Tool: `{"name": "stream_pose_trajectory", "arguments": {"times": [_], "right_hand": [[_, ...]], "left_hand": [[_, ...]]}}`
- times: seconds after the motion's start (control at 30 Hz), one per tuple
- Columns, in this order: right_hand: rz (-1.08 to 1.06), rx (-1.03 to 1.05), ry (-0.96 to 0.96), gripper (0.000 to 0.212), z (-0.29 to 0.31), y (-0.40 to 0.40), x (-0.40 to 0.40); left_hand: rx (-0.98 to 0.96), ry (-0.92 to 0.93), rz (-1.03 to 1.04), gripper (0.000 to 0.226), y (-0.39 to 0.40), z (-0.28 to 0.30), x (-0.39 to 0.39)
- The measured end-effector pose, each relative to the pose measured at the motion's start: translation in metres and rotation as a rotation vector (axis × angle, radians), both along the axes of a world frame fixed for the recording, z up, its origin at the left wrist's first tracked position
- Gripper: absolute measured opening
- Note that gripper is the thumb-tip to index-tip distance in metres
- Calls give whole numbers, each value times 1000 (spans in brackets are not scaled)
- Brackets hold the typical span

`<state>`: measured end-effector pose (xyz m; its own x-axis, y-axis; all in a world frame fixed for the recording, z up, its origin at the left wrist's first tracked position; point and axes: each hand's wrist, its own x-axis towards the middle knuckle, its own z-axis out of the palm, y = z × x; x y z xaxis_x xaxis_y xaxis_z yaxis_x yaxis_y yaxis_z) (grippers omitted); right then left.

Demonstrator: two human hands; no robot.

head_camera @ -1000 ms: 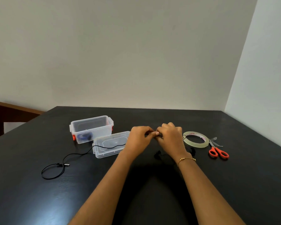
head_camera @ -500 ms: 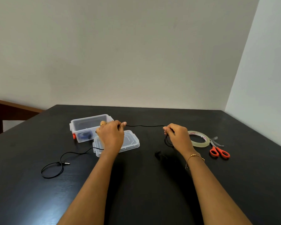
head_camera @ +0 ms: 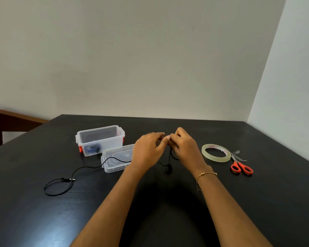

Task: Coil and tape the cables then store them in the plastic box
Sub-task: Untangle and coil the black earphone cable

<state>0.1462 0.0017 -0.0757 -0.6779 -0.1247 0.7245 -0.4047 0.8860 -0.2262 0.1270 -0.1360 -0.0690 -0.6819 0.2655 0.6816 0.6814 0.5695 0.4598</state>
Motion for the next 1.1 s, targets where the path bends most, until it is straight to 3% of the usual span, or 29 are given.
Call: {"name": "stream_pose_trajectory", "arguments": {"times": [0.13,0.23,0.4,0.5,0.6,0.7,0.87,0.97,1.03,1.1], "right_hand": [[32,12,-3,22,-1,-2,-2],[-27,61,-42,23,-5,7,-6],[-209,107,-163,28,-13,35,-9],[-193,-104,-275,28,-16,49,-8],[-289,-234,-348,44,-17,55,-9],[-436,-306,-235,45,-17,57,-10],[-486,-436,-17,9,-14,56,-8],[-475,-568,-30,28,-15,63,-11],[-494,-496,-31,28,-17,68,-11],[-533,-296,-11,25,-20,75,-10]], "left_hand": [[-50,-87,-110,26,-6,0,-9],[-17,-67,-51,23,-12,-1,-14],[354,-121,109,22,-27,7,-21],[536,-125,174,18,-34,11,-22],[590,-121,239,19,-39,8,-26],[574,-114,288,24,-36,2,-29],[613,-115,359,26,-35,-2,-30],[639,-193,387,26,-41,-6,-35],[640,-232,401,26,-42,-10,-36],[710,-294,403,23,-46,-13,-39]]}}
